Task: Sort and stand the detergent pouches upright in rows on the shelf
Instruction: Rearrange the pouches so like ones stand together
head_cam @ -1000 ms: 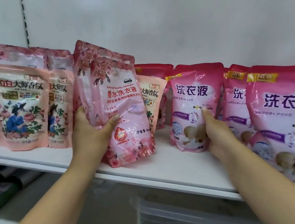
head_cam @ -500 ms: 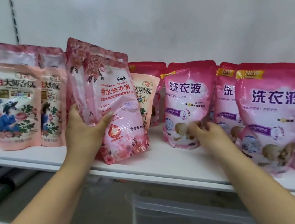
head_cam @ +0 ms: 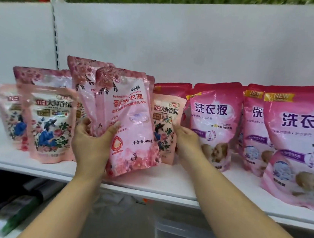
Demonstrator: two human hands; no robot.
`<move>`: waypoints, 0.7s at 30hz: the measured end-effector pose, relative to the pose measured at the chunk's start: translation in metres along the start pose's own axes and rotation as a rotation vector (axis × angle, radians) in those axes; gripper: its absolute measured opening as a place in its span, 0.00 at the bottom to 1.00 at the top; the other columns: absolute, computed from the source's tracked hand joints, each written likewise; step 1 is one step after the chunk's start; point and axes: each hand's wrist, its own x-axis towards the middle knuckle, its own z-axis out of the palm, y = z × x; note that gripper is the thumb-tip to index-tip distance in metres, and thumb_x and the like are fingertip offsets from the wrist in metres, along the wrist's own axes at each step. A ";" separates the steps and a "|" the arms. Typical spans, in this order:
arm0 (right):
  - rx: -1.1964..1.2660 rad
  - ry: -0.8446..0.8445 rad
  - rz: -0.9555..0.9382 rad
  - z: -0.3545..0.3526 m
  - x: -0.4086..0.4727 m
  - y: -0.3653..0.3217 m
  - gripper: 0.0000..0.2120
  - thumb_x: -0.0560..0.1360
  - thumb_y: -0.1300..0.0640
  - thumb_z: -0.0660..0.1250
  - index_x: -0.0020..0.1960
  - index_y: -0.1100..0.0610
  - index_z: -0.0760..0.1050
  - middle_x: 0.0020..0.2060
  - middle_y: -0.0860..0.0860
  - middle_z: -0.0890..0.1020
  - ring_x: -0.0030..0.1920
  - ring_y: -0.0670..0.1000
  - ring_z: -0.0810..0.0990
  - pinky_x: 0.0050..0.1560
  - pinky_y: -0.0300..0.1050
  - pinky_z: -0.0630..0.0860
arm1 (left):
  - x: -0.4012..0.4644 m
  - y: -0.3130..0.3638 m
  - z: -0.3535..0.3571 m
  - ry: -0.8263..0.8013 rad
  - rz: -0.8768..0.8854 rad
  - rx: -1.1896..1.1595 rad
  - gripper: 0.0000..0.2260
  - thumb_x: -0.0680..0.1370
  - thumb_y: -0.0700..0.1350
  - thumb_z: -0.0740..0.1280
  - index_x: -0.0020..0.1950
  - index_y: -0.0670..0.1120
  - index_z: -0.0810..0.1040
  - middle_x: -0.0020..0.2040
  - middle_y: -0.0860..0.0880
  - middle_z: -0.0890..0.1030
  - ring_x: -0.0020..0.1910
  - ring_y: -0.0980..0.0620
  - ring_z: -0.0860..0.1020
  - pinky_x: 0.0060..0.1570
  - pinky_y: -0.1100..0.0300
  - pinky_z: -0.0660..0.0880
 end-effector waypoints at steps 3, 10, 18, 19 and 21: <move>0.071 0.134 -0.086 -0.005 -0.004 -0.005 0.22 0.78 0.46 0.58 0.54 0.66 0.75 0.55 0.67 0.77 0.58 0.67 0.74 0.60 0.62 0.70 | 0.005 0.003 0.002 -0.017 0.038 0.092 0.25 0.68 0.45 0.75 0.62 0.45 0.72 0.54 0.49 0.80 0.47 0.59 0.79 0.47 0.67 0.78; 0.087 0.386 -0.408 -0.014 -0.015 0.003 0.18 0.80 0.48 0.52 0.34 0.52 0.65 0.24 0.46 0.65 0.21 0.41 0.62 0.22 0.32 0.58 | -0.003 0.004 0.007 -0.183 0.030 0.284 0.39 0.72 0.49 0.70 0.76 0.49 0.51 0.73 0.48 0.64 0.66 0.53 0.66 0.59 0.63 0.60; 0.159 0.443 -0.398 -0.017 -0.012 -0.003 0.17 0.80 0.48 0.52 0.35 0.52 0.66 0.25 0.45 0.65 0.21 0.39 0.64 0.22 0.31 0.61 | -0.015 -0.003 -0.007 -0.186 0.198 0.359 0.39 0.73 0.60 0.66 0.75 0.48 0.48 0.74 0.46 0.56 0.70 0.53 0.58 0.65 0.60 0.54; 0.140 0.471 -0.447 -0.018 -0.012 -0.003 0.18 0.80 0.48 0.52 0.34 0.52 0.64 0.25 0.45 0.64 0.21 0.40 0.61 0.22 0.31 0.59 | -0.021 -0.003 -0.009 -0.157 0.256 0.377 0.39 0.72 0.64 0.63 0.75 0.50 0.48 0.75 0.48 0.54 0.71 0.54 0.54 0.67 0.58 0.52; 0.216 0.484 -0.476 -0.018 -0.013 -0.005 0.17 0.80 0.48 0.53 0.33 0.51 0.65 0.25 0.44 0.65 0.21 0.39 0.63 0.22 0.30 0.60 | -0.030 -0.004 -0.011 -0.143 0.324 0.398 0.37 0.68 0.70 0.55 0.73 0.55 0.52 0.73 0.51 0.56 0.71 0.57 0.52 0.68 0.54 0.50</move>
